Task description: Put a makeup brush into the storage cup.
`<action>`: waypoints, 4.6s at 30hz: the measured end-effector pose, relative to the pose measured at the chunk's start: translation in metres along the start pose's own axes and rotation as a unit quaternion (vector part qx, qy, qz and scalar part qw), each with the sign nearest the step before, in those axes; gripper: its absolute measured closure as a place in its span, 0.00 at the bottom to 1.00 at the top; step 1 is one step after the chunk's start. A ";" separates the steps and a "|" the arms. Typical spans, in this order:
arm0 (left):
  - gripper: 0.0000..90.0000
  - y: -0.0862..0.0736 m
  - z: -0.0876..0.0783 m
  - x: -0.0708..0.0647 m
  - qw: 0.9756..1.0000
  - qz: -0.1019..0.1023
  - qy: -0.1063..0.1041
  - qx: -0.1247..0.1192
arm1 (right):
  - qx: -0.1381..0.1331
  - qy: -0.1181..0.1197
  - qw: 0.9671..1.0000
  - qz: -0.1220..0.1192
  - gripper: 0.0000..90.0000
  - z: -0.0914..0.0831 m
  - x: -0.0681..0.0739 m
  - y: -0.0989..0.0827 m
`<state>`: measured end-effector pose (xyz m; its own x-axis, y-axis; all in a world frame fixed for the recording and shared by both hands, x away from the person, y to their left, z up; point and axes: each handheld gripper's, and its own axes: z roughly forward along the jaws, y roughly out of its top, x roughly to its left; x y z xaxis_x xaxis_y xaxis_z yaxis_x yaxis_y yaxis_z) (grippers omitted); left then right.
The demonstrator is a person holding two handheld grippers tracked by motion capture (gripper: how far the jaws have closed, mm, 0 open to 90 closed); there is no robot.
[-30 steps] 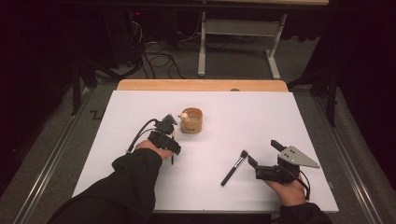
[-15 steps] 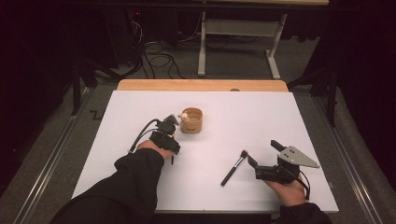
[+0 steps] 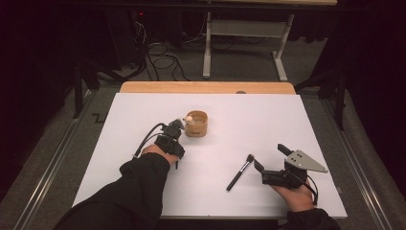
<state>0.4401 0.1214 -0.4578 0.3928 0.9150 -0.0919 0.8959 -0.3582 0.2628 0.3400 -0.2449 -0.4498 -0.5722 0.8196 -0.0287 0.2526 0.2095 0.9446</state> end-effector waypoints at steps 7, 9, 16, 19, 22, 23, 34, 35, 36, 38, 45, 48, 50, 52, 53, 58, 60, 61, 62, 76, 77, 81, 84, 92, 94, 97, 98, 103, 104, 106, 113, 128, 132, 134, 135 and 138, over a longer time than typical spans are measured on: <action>0.72 -0.001 0.000 -0.001 1.000 0.007 0.009 -0.003 | 0.000 0.000 1.000 0.000 0.00 0.000 0.000 0.000; 0.72 -0.001 0.001 -0.002 1.000 0.008 0.011 -0.003 | 0.000 0.000 1.000 0.000 0.00 0.000 0.000 0.000; 0.76 -0.001 0.000 -0.001 1.000 0.008 0.014 -0.003 | 0.000 0.000 1.000 0.000 0.00 0.000 0.000 0.000; 0.80 -0.001 0.000 0.001 1.000 0.008 0.015 -0.002 | 0.000 0.000 1.000 0.001 0.00 -0.001 0.000 0.000; 0.83 0.000 0.000 0.001 1.000 0.008 0.018 -0.002 | 0.000 0.000 1.000 0.001 0.00 0.000 0.000 0.000; 0.84 0.000 0.000 0.002 1.000 0.006 0.018 -0.001 | 0.000 0.000 1.000 0.000 0.00 0.000 0.000 0.000; 0.92 0.000 0.000 0.004 1.000 0.006 0.022 -0.001 | -0.001 0.000 1.000 0.001 0.00 -0.001 0.000 0.000; 0.92 0.000 0.000 0.004 1.000 0.006 0.022 -0.001 | -0.002 0.000 1.000 0.001 0.00 -0.001 0.000 0.000; 0.92 0.000 0.000 0.004 1.000 0.006 0.022 -0.001 | -0.002 0.000 1.000 0.001 0.00 -0.001 0.000 0.000; 0.93 0.000 0.000 0.004 1.000 0.006 0.021 -0.001 | -0.001 -0.001 1.000 0.002 0.00 -0.001 -0.001 0.000; 0.94 -0.001 -0.001 0.008 1.000 0.014 0.028 -0.001 | -0.002 -0.001 1.000 0.002 0.00 -0.001 -0.001 0.000; 0.94 -0.001 -0.002 0.009 0.999 0.016 0.030 0.001 | -0.003 -0.001 1.000 0.001 0.00 -0.001 -0.001 0.000; 0.94 -0.003 -0.003 0.011 0.999 0.020 0.033 0.001 | -0.002 -0.001 1.000 0.002 0.00 -0.001 -0.001 0.000; 0.94 -0.004 -0.006 0.013 0.999 0.021 0.032 -0.002 | -0.002 -0.001 1.000 0.002 0.00 -0.001 -0.001 0.000; 0.94 -0.005 -0.007 0.015 0.999 0.022 0.031 -0.004 | -0.002 -0.001 1.000 0.002 0.00 -0.001 -0.001 0.000; 0.94 -0.008 -0.012 0.020 0.999 0.020 0.026 -0.011 | -0.002 -0.001 1.000 0.002 0.00 -0.001 -0.001 0.000; 0.94 -0.010 -0.014 0.023 0.999 0.019 0.022 -0.015 | -0.002 -0.002 1.000 0.001 0.00 -0.001 -0.001 0.000; 0.94 -0.011 -0.015 0.024 0.999 0.018 0.020 -0.018 | -0.002 -0.001 1.000 0.001 0.00 -0.001 -0.001 0.000; 0.94 -0.014 -0.016 0.027 0.999 0.023 0.012 -0.025 | -0.002 -0.002 1.000 0.001 0.00 -0.001 -0.001 0.000; 0.94 -0.038 -0.021 0.041 0.995 0.024 -0.022 -0.090 | 0.000 -0.003 1.000 -0.002 0.00 0.000 -0.001 0.000; 0.94 -0.040 -0.021 0.043 0.995 0.026 -0.025 -0.094 | 0.000 -0.003 1.000 -0.002 0.00 0.000 -0.001 0.000; 0.94 -0.047 -0.024 0.047 0.990 0.013 -0.039 -0.133 | -0.001 -0.004 1.000 -0.006 0.00 0.000 0.000 0.000; 0.94 -0.053 -0.024 0.049 0.987 0.010 -0.043 -0.156 | -0.001 -0.004 1.000 -0.009 0.00 0.000 0.000 0.001; 0.94 -0.066 -0.022 0.058 0.976 -0.019 -0.068 -0.205 | -0.002 -0.004 1.000 -0.012 0.00 -0.001 0.002 0.001; 0.94 -0.071 -0.020 0.062 0.971 -0.025 -0.069 -0.226 | -0.003 -0.005 1.000 -0.013 0.00 -0.001 0.003 0.002; 0.94 -0.075 -0.018 0.064 0.968 -0.030 -0.076 -0.238 | -0.003 -0.005 1.000 -0.013 0.00 -0.001 0.003 0.002; 0.94 -0.077 -0.017 0.064 0.966 -0.031 -0.076 -0.245 | -0.003 -0.007 1.000 -0.012 0.00 -0.001 0.003 0.002; 0.94 -0.087 -0.017 0.064 0.957 -0.018 -0.072 -0.280 | -0.005 -0.008 1.000 -0.015 0.00 -0.001 0.004 0.002; 0.94 -0.088 -0.016 0.065 0.955 -0.020 -0.075 -0.285 | -0.004 -0.009 1.000 -0.015 0.00 -0.001 0.004 0.002; 0.94 -0.091 -0.015 0.067 0.948 -0.033 -0.107 -0.298 | -0.005 -0.010 1.000 -0.014 0.00 -0.001 0.004 0.002; 0.94 -0.094 -0.022 0.069 0.937 -0.026 -0.114 -0.329 | -0.006 -0.020 1.000 -0.010 0.00 -0.001 0.002 0.001; 0.94 -0.100 -0.029 0.071 0.909 -0.005 -0.113 -0.401 | -0.011 -0.031 0.999 -0.010 0.00 -0.006 0.001 -0.001; 0.94 -0.102 -0.030 0.071 0.905 -0.002 -0.105 -0.412 | -0.015 -0.030 0.999 -0.007 0.00 -0.006 0.000 0.000; 0.94 -0.105 -0.033 0.069 0.898 0.007 -0.100 -0.428 | -0.016 -0.030 0.999 -0.006 0.00 -0.006 0.000 0.000; 0.94 -0.105 -0.033 0.069 0.898 0.007 -0.100 -0.428 | -0.017 -0.031 0.999 -0.006 0.00 -0.006 0.000 0.000; 0.94 -0.107 -0.033 0.067 0.894 0.016 -0.095 -0.438 | -0.019 -0.032 0.999 -0.004 0.00 -0.004 -0.001 0.000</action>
<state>0.3638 0.2271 -0.4602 0.5184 0.8287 -0.2110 0.4103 -0.0246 0.9116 0.3370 -0.2477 -0.4480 -0.5219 0.8512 -0.0558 0.2186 0.1968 0.9558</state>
